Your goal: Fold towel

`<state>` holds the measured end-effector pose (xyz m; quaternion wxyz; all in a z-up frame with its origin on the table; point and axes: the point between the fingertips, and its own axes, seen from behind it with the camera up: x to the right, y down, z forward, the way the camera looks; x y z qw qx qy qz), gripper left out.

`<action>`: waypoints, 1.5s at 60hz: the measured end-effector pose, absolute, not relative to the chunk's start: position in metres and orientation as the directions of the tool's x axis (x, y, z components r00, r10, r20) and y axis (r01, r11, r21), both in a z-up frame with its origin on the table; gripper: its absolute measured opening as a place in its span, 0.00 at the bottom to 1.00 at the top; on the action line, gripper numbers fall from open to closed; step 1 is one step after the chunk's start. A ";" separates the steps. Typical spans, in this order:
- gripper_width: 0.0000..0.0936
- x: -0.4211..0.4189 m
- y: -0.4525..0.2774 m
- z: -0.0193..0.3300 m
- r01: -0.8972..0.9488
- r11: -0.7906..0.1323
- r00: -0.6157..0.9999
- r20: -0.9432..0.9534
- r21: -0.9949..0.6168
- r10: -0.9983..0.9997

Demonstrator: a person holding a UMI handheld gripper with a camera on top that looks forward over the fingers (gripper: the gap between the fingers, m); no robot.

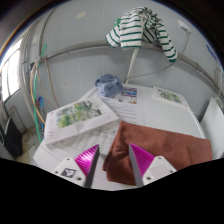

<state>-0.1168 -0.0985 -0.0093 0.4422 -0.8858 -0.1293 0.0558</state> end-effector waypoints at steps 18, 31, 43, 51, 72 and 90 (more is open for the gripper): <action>0.01 -0.098 -0.085 -0.005 0.133 -0.551 0.957 -0.038 -0.824 0.289; 0.01 -0.016 -0.086 0.086 0.048 -0.442 0.967 -0.069 -0.896 0.245; 0.03 0.127 -0.095 0.095 0.004 -0.439 0.999 -0.011 -0.899 0.032; 0.03 0.176 -0.101 0.047 -0.021 -0.537 0.999 0.003 -0.843 -0.045; 0.73 0.220 -0.134 0.048 0.002 -0.572 0.981 0.113 -0.820 -0.158; 0.90 0.190 -0.252 0.114 -0.066 -0.491 0.964 0.072 -0.869 -0.257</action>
